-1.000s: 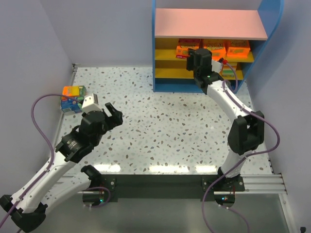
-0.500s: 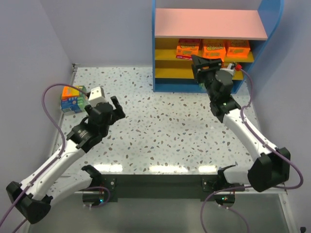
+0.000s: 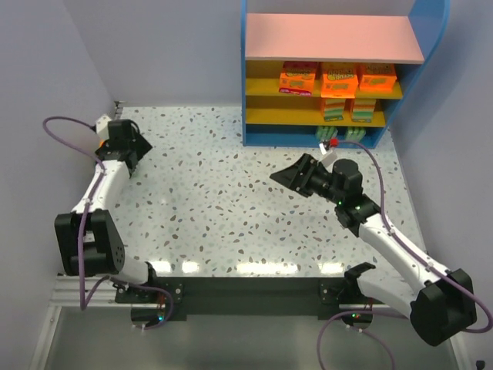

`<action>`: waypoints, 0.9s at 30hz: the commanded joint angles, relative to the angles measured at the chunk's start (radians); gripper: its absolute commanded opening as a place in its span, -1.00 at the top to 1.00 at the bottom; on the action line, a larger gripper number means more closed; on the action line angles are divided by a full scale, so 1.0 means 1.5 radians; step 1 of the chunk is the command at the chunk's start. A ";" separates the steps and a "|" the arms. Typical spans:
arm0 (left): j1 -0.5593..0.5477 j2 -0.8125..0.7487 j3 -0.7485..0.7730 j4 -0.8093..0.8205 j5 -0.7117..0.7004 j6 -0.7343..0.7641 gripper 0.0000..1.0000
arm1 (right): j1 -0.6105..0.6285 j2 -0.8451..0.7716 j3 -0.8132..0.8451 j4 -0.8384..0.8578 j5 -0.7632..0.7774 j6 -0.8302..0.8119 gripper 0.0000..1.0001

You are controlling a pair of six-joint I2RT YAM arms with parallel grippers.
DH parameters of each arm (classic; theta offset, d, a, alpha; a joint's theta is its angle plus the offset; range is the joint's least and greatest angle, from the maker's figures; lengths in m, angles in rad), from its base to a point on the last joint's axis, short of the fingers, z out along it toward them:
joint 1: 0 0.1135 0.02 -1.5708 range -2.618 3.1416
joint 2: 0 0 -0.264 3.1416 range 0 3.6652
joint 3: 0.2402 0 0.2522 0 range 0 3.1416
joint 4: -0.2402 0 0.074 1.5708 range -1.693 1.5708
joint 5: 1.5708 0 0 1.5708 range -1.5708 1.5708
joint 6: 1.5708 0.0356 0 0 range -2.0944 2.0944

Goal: Place and organize the cleaning sponges onto the shelf

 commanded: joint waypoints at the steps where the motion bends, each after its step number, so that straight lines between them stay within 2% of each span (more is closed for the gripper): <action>1: 0.094 -0.007 -0.008 0.080 0.071 -0.061 -0.76 | 0.001 -0.033 -0.034 -0.034 -0.077 -0.089 -0.54; 9: 0.176 -0.011 -0.105 0.161 0.111 -0.202 -0.74 | 0.001 -0.026 -0.076 -0.025 -0.101 -0.104 -0.57; 19: 0.195 0.053 -0.163 0.259 0.147 -0.317 -0.60 | 0.002 -0.026 -0.098 -0.018 -0.106 -0.110 -0.57; 22: 0.195 0.085 -0.160 0.254 0.160 -0.334 -0.48 | 0.001 -0.026 -0.104 -0.018 -0.105 -0.105 -0.57; 24: 0.196 0.094 -0.168 0.258 0.160 -0.339 -0.33 | 0.002 -0.027 -0.107 -0.018 -0.106 -0.105 -0.56; 25: 0.195 0.096 -0.172 0.269 0.159 -0.338 -0.24 | 0.001 -0.030 -0.106 -0.021 -0.104 -0.104 -0.56; 26: 0.196 0.097 -0.180 0.276 0.159 -0.333 -0.06 | 0.001 -0.031 -0.108 -0.023 -0.104 -0.105 -0.55; 27: 0.196 0.100 -0.183 0.282 0.162 -0.331 0.05 | 0.001 -0.033 -0.109 -0.025 -0.103 -0.106 -0.55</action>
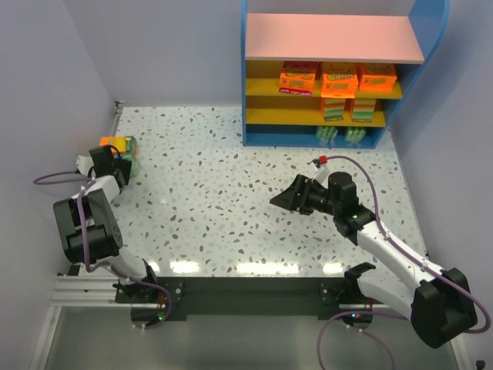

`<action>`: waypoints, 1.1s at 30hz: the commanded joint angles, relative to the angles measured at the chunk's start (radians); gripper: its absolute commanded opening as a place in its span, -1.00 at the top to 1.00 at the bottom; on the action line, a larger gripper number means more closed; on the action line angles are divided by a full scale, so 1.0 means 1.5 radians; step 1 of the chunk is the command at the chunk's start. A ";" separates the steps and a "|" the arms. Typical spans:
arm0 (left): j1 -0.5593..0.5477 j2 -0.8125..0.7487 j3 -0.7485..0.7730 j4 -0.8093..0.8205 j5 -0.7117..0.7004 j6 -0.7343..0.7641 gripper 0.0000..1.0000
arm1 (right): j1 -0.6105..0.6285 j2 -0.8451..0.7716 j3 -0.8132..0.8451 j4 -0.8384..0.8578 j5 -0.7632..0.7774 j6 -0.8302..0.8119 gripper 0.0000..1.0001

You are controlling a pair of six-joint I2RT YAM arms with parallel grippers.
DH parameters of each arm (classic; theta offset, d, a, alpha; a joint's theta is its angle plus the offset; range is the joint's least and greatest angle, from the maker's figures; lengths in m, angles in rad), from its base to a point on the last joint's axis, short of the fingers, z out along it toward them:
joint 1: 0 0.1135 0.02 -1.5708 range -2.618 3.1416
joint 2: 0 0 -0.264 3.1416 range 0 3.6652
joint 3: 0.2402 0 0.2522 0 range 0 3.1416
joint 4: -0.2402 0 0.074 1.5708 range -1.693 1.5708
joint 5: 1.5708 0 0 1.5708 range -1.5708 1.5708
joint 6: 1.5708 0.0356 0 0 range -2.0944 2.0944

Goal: Place and organize the cleaning sponges onto the shelf

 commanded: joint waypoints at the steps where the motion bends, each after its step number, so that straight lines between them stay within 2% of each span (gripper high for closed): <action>1: 0.006 0.006 -0.017 0.043 0.005 -0.007 0.16 | 0.001 -0.017 -0.004 0.008 -0.015 -0.012 -0.55; 2: 0.005 0.006 -0.021 0.044 0.008 -0.003 0.42 | 0.001 -0.018 -0.006 0.008 -0.015 -0.011 -0.55; 3: 0.006 0.003 -0.025 0.049 0.010 -0.002 0.55 | 0.002 -0.019 -0.006 0.008 -0.015 -0.012 -0.54; 4: 0.005 -0.001 -0.029 0.052 0.019 -0.001 0.78 | 0.001 -0.018 -0.006 0.006 -0.016 -0.012 -0.54; 6: 0.004 -0.018 -0.040 0.055 0.030 0.004 1.00 | 0.001 -0.019 -0.007 0.004 -0.016 -0.011 -0.54; 13: -0.039 -0.125 -0.089 0.049 0.152 0.037 1.00 | 0.001 -0.021 -0.009 -0.003 -0.010 -0.014 -0.54; 18: -0.165 -0.208 -0.103 0.010 0.182 0.099 1.00 | 0.001 -0.010 -0.011 -0.012 -0.003 -0.018 -0.53; 21: -0.239 -0.198 -0.101 -0.014 0.229 0.168 1.00 | 0.001 -0.004 -0.009 -0.035 0.007 -0.031 -0.53; 22: -0.294 -0.191 -0.089 -0.039 0.223 0.215 1.00 | 0.001 -0.001 -0.005 -0.042 0.011 -0.041 -0.53; 28: -0.433 -0.130 -0.028 -0.139 0.202 0.350 1.00 | 0.001 0.008 0.006 -0.097 0.032 -0.076 -0.53; 31: -0.481 -0.160 -0.068 -0.073 0.243 0.354 1.00 | 0.001 0.004 0.006 -0.107 0.048 -0.080 -0.53; 33: -0.514 -0.153 -0.052 -0.049 0.269 0.363 1.00 | 0.001 0.007 0.009 -0.114 0.054 -0.081 -0.53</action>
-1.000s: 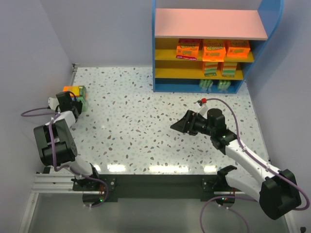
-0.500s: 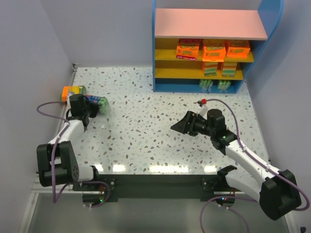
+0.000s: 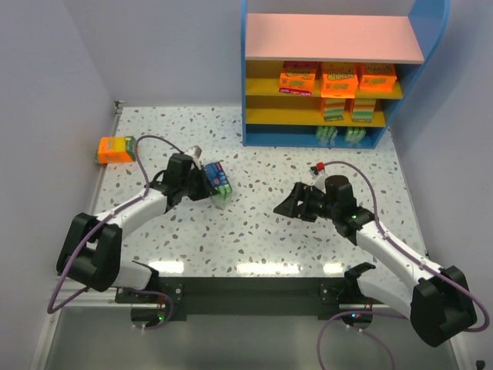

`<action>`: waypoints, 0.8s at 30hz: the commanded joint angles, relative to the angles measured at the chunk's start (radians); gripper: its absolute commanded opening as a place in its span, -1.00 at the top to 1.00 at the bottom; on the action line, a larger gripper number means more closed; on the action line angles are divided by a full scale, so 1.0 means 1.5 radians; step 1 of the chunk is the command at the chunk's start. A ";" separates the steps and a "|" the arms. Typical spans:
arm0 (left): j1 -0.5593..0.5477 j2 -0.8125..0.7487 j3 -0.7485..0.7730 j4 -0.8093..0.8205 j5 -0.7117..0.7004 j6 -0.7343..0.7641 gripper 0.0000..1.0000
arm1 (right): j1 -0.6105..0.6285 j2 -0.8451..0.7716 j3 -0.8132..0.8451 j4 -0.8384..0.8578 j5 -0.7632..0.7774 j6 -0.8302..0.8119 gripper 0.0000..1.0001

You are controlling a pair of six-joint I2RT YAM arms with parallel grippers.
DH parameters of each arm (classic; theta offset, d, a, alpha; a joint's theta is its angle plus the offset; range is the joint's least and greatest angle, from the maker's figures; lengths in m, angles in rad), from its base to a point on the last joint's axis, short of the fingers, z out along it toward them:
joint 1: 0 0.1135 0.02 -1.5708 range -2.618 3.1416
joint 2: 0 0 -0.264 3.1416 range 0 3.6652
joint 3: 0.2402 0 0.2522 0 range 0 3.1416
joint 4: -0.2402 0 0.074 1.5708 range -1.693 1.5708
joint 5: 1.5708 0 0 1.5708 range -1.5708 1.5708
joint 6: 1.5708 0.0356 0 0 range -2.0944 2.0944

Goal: Place and organize the cleaning sponges onto the shelf

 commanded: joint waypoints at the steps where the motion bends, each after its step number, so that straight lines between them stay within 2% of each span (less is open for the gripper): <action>1: -0.055 0.010 0.039 0.019 0.039 0.065 1.00 | 0.001 0.003 0.022 -0.027 0.026 -0.023 -0.53; 2: -0.074 0.023 0.068 -0.049 0.016 0.074 1.00 | 0.001 0.007 0.023 -0.029 0.027 -0.024 -0.53; 4: -0.123 0.039 0.124 -0.090 -0.033 0.099 1.00 | 0.001 0.011 0.032 -0.038 0.034 -0.030 -0.53; 7: -0.143 0.025 0.117 -0.059 0.033 0.089 1.00 | 0.001 0.017 0.043 -0.046 0.040 -0.038 -0.53; 10: -0.155 -0.006 0.051 0.122 0.132 0.043 1.00 | 0.001 0.027 0.056 -0.054 0.050 -0.044 -0.52; 12: -0.159 -0.019 0.001 0.180 0.162 0.004 1.00 | 0.001 0.037 0.065 -0.057 0.056 -0.049 -0.52; 13: -0.160 -0.020 -0.027 0.247 0.202 -0.019 1.00 | 0.002 0.042 0.071 -0.059 0.063 -0.052 -0.51; 15: -0.161 -0.006 -0.036 0.265 0.230 -0.028 1.00 | 0.002 0.049 0.080 -0.062 0.068 -0.057 -0.50; 18: -0.164 0.026 -0.093 0.376 0.286 -0.086 1.00 | 0.004 0.064 0.097 -0.062 0.068 -0.070 -0.47; 19: -0.164 0.040 -0.114 0.467 0.298 -0.106 1.00 | 0.005 0.068 0.100 -0.063 0.070 -0.072 -0.45; 22: -0.168 0.074 -0.171 0.596 0.320 -0.164 1.00 | 0.015 0.092 0.113 -0.064 0.080 -0.082 -0.42; 24: -0.173 0.090 -0.192 0.634 0.328 -0.189 1.00 | 0.031 0.104 0.124 -0.064 0.088 -0.090 -0.41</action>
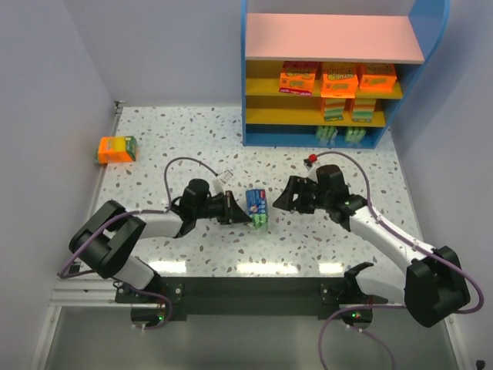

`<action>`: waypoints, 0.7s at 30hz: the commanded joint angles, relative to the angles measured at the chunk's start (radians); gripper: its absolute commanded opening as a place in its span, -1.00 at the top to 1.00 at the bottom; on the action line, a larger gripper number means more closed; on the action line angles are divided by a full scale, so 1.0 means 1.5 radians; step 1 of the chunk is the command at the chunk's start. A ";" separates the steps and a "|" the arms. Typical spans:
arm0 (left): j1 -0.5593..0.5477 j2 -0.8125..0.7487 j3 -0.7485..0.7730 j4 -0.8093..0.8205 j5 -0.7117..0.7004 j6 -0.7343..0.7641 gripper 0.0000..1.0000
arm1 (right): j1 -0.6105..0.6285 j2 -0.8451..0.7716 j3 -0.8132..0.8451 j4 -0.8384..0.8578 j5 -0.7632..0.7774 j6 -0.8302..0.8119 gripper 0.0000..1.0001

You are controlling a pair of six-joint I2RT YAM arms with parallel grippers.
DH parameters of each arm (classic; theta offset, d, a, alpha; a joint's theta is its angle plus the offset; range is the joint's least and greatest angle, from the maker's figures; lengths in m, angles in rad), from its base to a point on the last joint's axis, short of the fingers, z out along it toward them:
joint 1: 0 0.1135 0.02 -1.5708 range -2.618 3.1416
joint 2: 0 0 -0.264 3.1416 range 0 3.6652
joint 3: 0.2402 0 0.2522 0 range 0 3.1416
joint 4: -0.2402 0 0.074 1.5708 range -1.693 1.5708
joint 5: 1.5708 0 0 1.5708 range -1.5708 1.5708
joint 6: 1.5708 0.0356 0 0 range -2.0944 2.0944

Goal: Place and organize the cleaning sponges onto the shelf

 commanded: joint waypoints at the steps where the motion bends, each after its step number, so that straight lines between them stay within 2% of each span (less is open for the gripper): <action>1: -0.011 0.030 -0.028 0.221 0.058 -0.076 1.00 | 0.028 0.030 0.041 -0.001 0.036 -0.032 -0.40; 6: -0.023 0.045 -0.036 0.218 0.039 -0.066 1.00 | 0.090 0.085 0.090 -0.020 0.086 -0.049 -0.36; 13: -0.029 0.021 -0.054 0.167 0.009 -0.038 1.00 | 0.159 0.169 0.148 -0.046 0.155 -0.057 -0.14; 15: -0.029 0.009 -0.052 0.138 -0.007 -0.020 0.90 | 0.173 0.186 0.161 -0.057 0.178 -0.059 -0.07; 16: -0.029 0.001 -0.051 0.117 -0.012 -0.015 0.84 | 0.176 0.192 0.166 -0.064 0.187 -0.059 0.05; 17: -0.029 -0.001 -0.053 0.107 -0.019 -0.008 0.68 | 0.180 0.196 0.171 -0.074 0.195 -0.060 0.12; 21: -0.030 -0.022 -0.055 0.053 -0.061 0.009 0.28 | 0.195 0.212 0.187 -0.091 0.221 -0.062 0.46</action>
